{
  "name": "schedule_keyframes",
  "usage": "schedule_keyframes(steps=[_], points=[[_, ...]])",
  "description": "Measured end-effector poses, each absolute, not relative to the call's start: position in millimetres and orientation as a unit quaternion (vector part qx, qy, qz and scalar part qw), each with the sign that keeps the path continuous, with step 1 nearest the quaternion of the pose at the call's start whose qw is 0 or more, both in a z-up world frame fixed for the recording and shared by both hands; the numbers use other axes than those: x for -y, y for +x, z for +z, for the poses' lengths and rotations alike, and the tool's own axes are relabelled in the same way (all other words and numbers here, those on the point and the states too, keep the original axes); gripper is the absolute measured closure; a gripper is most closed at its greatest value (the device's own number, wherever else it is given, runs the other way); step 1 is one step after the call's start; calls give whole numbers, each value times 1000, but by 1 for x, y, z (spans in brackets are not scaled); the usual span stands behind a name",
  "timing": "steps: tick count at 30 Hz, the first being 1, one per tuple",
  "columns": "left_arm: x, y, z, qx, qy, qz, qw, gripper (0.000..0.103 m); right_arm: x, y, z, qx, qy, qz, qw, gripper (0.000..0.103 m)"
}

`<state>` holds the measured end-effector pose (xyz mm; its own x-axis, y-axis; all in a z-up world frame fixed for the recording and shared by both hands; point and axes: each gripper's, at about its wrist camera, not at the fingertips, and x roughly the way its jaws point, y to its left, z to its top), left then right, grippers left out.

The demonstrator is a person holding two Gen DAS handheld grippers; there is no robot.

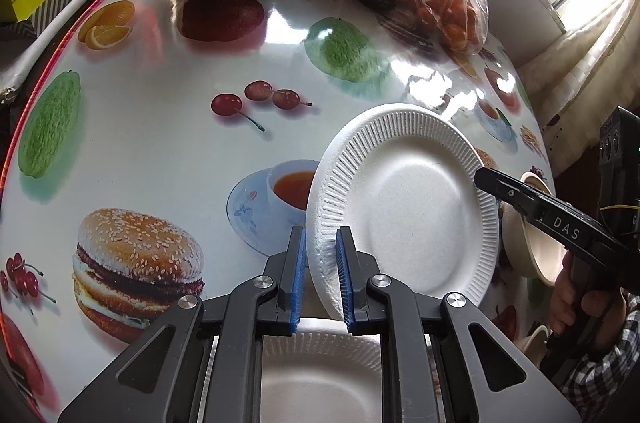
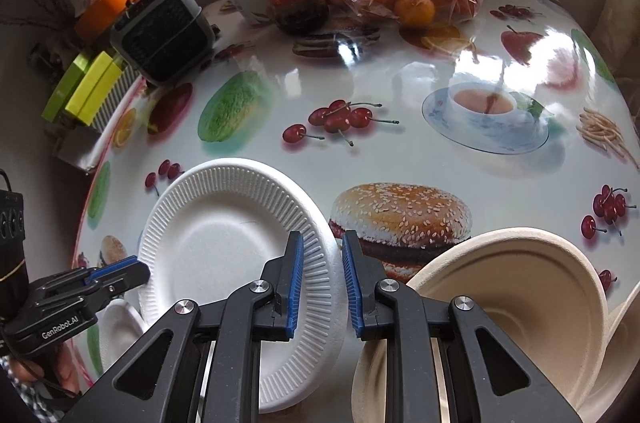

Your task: Organize plates and bowls

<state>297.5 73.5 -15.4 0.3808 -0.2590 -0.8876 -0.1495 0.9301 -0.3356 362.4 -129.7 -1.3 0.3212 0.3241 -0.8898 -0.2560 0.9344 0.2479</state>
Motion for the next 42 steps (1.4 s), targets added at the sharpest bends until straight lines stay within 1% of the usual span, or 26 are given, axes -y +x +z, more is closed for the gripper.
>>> schedule_keyframes(steps=[19,29,42], points=[[-62,305,-1,-529,-189,-40,826,87,151,361,13,-520,70,165,835,84],[-60,300,6,-528,-168,-38,832,87,146,357,15,-518,63,169,836,84],[-58,302,-3,-538,-147,-33,829,87,142,346,18,-511,46,157,844,84]])
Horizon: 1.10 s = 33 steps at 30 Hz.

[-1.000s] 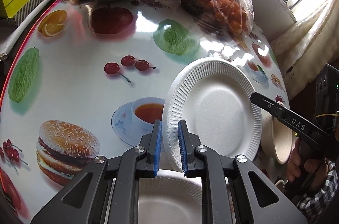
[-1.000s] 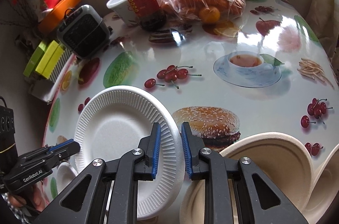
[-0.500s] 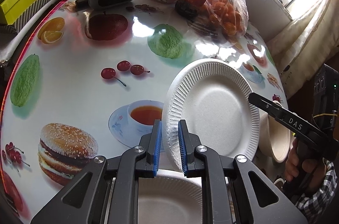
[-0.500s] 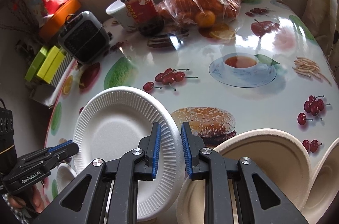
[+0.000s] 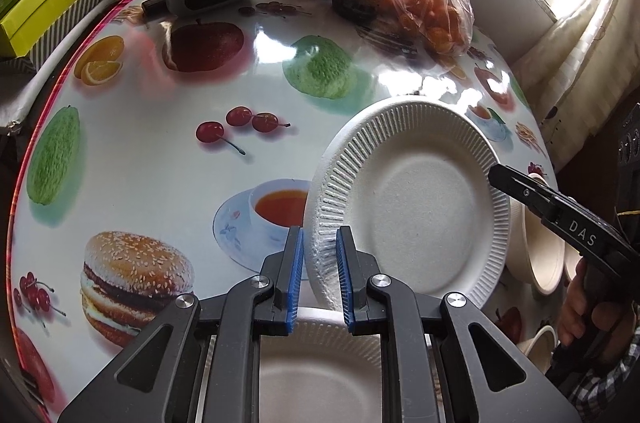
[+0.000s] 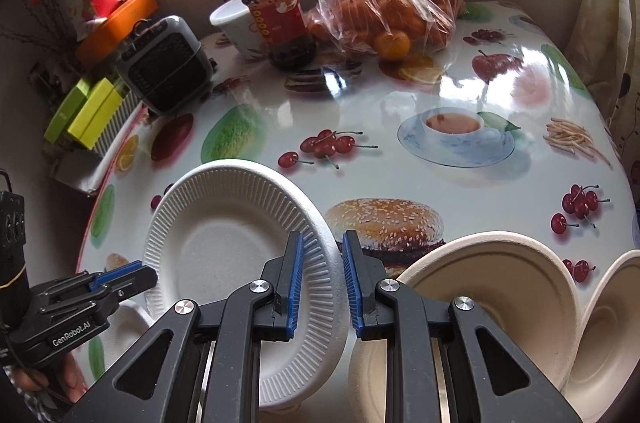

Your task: Organize plates and bowls

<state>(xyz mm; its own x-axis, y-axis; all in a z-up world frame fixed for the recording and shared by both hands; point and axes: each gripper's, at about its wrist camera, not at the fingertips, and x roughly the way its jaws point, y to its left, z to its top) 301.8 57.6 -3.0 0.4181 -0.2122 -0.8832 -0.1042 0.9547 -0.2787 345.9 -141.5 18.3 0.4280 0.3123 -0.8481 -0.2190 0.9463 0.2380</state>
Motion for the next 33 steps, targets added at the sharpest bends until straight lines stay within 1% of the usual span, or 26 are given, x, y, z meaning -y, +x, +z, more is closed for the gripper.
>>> schedule_keyframes(steps=[16,33], points=[[-49,321,15,-518,-151,-44,841,87,159,353,18,-506,68,133,850,84],[-56,301,41,-502,-157,-51,849,87,155,332,43,-500,66,145,851,84]])
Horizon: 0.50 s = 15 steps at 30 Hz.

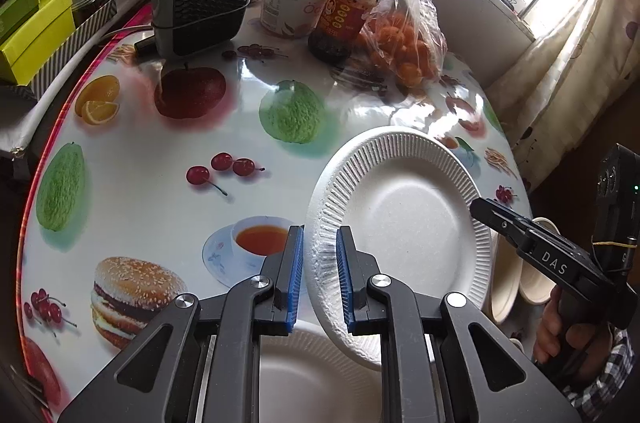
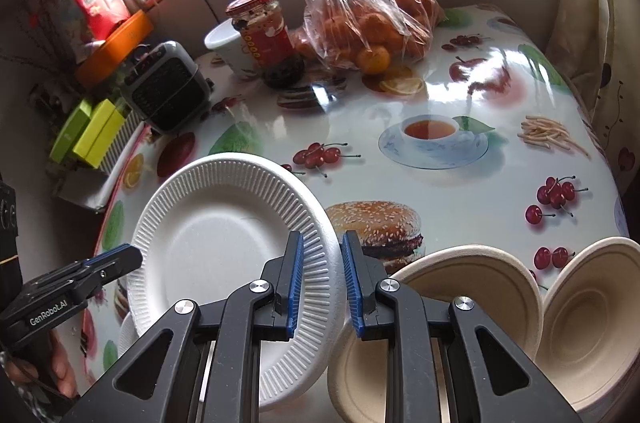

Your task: Organize plates and bowls

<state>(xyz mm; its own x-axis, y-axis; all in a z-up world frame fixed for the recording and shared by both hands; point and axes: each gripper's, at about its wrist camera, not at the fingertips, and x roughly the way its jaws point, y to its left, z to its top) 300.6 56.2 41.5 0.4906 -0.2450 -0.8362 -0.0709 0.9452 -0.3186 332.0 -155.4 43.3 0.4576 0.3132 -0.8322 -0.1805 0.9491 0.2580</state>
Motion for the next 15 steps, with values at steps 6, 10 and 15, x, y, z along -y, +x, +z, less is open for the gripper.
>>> schedule_keyframes(steps=[6,10,15], points=[[-64,287,50,-497,-158,-49,852,87,148,318,52,-497,65,155,851,84],[-68,278,55,-492,-158,-49,855,87,142,308,56,-496,60,161,851,84],[-75,265,57,-492,-161,-49,854,87,136,296,60,-496,57,169,850,84]])
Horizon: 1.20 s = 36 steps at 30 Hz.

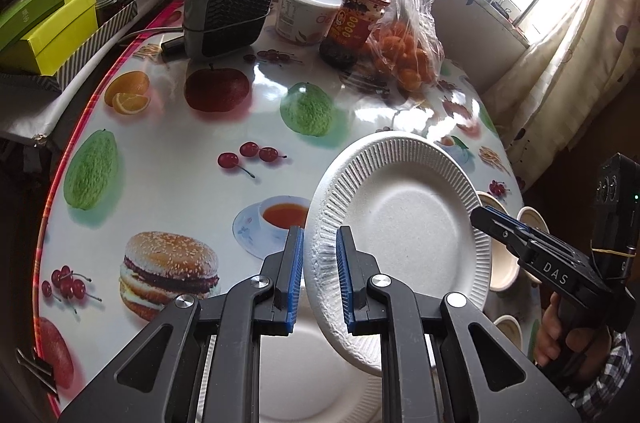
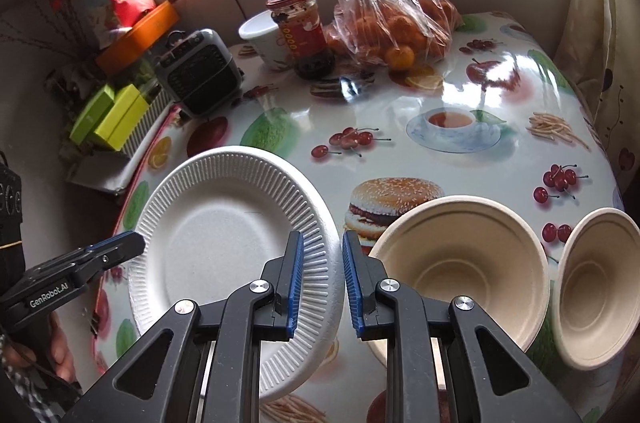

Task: Organize plates and bowls
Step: 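Lower the left tool's plate onto the plate stack while the right tool releases the bowl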

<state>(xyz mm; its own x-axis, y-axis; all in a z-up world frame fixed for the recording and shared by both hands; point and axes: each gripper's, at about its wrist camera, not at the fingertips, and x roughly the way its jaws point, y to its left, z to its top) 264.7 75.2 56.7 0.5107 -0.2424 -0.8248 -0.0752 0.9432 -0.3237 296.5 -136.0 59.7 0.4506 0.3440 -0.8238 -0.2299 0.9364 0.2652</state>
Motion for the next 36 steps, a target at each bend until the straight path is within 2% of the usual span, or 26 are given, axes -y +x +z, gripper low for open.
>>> schedule_keyframes(steps=[36], points=[[-130,186,14,-517,-184,-25,835,87,77,231,19,-534,27,222,815,83]])
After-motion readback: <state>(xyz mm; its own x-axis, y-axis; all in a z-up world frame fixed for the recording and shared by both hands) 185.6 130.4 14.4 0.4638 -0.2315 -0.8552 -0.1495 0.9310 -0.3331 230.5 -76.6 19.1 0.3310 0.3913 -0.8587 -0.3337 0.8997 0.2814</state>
